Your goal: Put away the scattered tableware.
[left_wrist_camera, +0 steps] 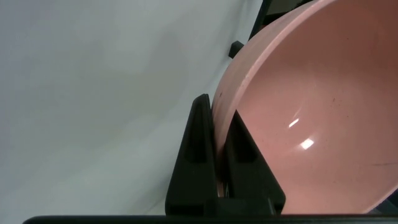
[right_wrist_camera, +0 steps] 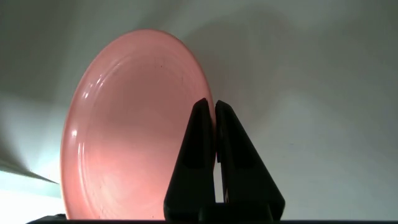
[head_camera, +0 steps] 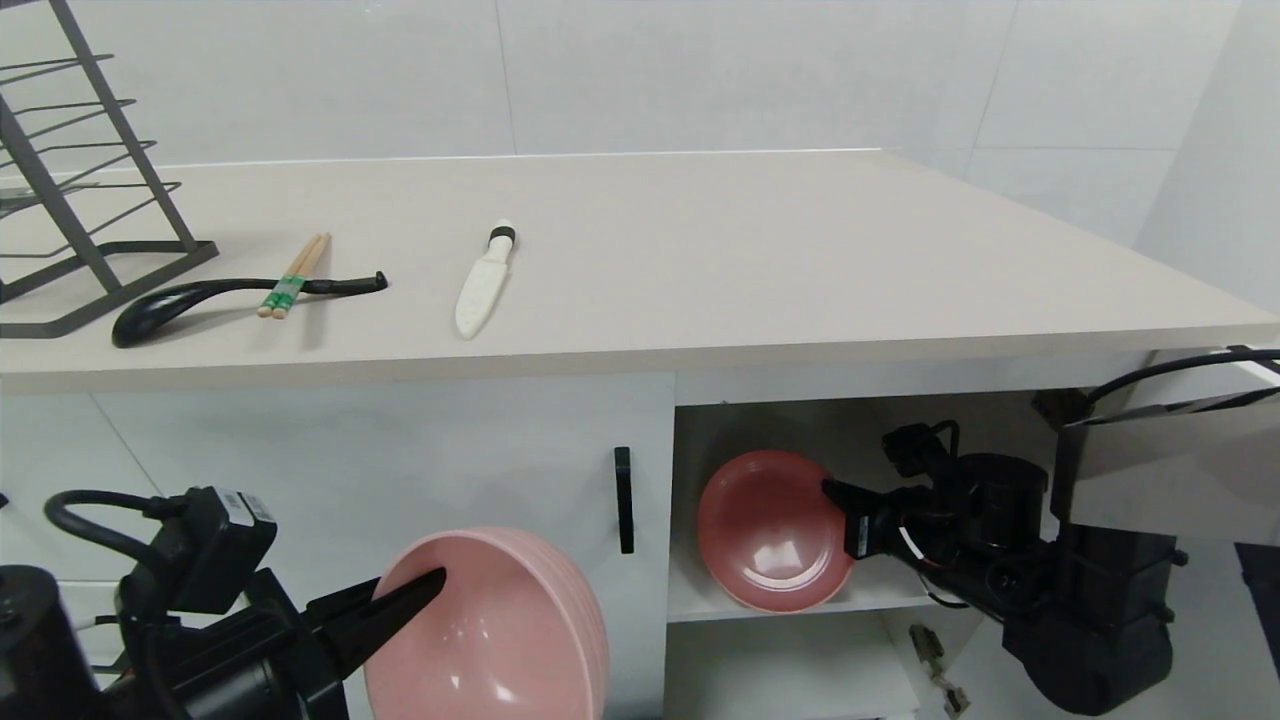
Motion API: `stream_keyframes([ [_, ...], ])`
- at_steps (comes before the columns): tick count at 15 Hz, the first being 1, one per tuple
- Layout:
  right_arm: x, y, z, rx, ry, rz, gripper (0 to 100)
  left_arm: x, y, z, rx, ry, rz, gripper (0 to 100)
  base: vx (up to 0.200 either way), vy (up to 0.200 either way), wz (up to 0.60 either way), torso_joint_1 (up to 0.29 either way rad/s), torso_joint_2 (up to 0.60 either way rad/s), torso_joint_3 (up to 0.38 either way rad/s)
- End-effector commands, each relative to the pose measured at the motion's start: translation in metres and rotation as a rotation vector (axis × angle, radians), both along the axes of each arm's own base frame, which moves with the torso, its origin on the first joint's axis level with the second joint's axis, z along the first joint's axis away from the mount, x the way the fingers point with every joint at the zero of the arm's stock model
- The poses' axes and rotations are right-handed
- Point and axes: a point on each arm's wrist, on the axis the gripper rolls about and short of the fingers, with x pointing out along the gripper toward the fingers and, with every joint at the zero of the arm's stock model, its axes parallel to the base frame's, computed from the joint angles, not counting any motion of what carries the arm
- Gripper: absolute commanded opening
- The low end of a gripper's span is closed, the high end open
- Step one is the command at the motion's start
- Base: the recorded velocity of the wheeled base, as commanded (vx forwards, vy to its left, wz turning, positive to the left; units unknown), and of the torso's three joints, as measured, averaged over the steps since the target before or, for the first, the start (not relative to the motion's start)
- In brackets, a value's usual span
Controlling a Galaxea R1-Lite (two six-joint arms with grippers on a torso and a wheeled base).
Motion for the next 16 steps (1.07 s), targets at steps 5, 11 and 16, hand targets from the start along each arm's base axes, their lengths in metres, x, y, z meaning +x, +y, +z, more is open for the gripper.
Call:
stream_keyframes([
  [5, 0.02, 0.001, -0.024, 0.007, 0.009, -0.018, 0, 0.0, 0.0, 0.0, 0.001, 0.003, 0.0, 0, 0.0, 0.0, 0.0, 0.0, 0.0, 0.0],
  [11, 0.034, -0.001, -0.028, 0.126, 0.027, -0.086, 0, 0.0, 0.0, 0.0, 0.0, 0.002, 0.0, 0, 0.0, 0.0, 0.0, 0.0, 0.0, 0.0],
  [16, 0.038, -0.002, -0.04, 0.131, 0.049, -0.115, 0, 0.001, 0.0, -0.001, 0.001, 0.003, 0.001, 0, 0.0, 0.0, 0.0, 0.0, 0.0, 0.0],
])
